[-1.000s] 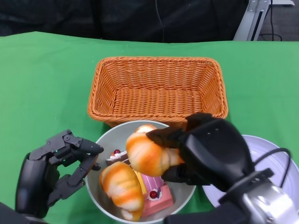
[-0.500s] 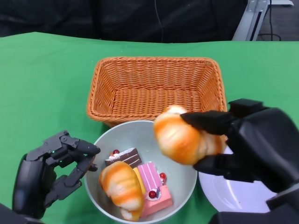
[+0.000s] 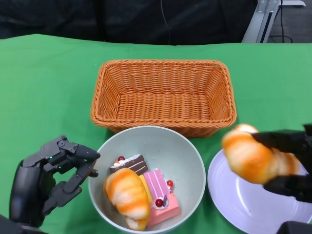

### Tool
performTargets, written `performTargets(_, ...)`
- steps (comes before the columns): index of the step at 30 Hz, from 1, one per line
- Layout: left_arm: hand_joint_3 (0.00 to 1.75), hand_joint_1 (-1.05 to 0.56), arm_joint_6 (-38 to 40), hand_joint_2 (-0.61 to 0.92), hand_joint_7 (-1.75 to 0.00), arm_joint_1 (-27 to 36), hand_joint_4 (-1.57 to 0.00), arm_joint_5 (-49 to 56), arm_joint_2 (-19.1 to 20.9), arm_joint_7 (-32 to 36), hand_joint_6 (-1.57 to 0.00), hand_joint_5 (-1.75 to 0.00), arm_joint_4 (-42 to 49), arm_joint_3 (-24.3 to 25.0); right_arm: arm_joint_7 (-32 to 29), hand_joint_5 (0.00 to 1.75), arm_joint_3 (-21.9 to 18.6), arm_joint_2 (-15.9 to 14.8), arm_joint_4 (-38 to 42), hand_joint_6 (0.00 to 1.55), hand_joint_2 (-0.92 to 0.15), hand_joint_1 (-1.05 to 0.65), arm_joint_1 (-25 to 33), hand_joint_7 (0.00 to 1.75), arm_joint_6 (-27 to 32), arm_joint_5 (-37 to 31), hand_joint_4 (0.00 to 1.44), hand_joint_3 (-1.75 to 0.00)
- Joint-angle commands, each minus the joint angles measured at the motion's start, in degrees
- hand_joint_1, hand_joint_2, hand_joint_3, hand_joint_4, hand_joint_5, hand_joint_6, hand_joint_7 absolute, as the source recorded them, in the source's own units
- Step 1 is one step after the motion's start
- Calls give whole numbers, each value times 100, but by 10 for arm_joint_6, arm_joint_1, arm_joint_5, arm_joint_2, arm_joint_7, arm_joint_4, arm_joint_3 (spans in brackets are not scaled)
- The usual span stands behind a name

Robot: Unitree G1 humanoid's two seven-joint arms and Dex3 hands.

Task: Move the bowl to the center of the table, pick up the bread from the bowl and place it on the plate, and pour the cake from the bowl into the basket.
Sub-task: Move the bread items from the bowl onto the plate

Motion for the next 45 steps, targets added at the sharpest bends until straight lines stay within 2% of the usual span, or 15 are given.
performTargets(1,32,-18,-3,92,-100,-2,-74,-6,12,-3,-83,-144,4,6,-5,136,-18,-8,18,118,-85,-15,17,3,0,10,83,0)
performTargets(4,32,-18,-9,92,-100,-3,-74,-5,13,-2,-83,-145,7,7,-16,140,-19,-7,41,117,-85,-15,22,3,-7,14,81,0)
performTargets(11,32,-18,-11,92,-99,-1,-74,9,6,16,-84,-144,4,8,-37,126,8,0,95,117,-85,-16,13,1,-11,1,85,0)
performTargets(14,32,-18,-17,92,-99,-1,-75,12,6,17,-84,-144,5,7,-47,115,25,0,123,117,-87,-19,-1,1,-8,-13,88,0)
performTargets(17,33,-19,-18,92,-100,-1,-75,11,8,14,-84,-143,6,6,-65,112,39,2,163,116,-88,-19,-19,0,-7,-16,88,-1)
performTargets(24,32,-19,-11,92,-99,1,-73,-6,10,4,-83,-144,0,4,-132,112,65,-1,277,116,-89,-21,-65,0,-30,-11,91,0)
performTargets(27,32,-19,-11,92,-99,5,-73,1,10,10,-83,-143,-4,3,-157,117,74,-2,318,115,-90,-21,-81,0,-34,-9,88,0)
performTargets(34,32,-19,-7,92,-100,10,-73,3,11,9,-83,-143,-11,2,-194,118,90,-9,373,115,-92,-23,-94,0,-39,-10,86,0)
performTargets(38,33,-18,-7,92,-100,10,-73,6,12,11,-83,-143,-11,2,-192,117,100,-13,382,114,-91,-22,-95,0,-29,-15,87,0)
performTargets(45,33,-18,-5,91,-102,10,-74,17,9,19,-83,-143,-14,2,-138,108,120,-28,355,107,-91,-26,-89,0,13,-38,83,0)
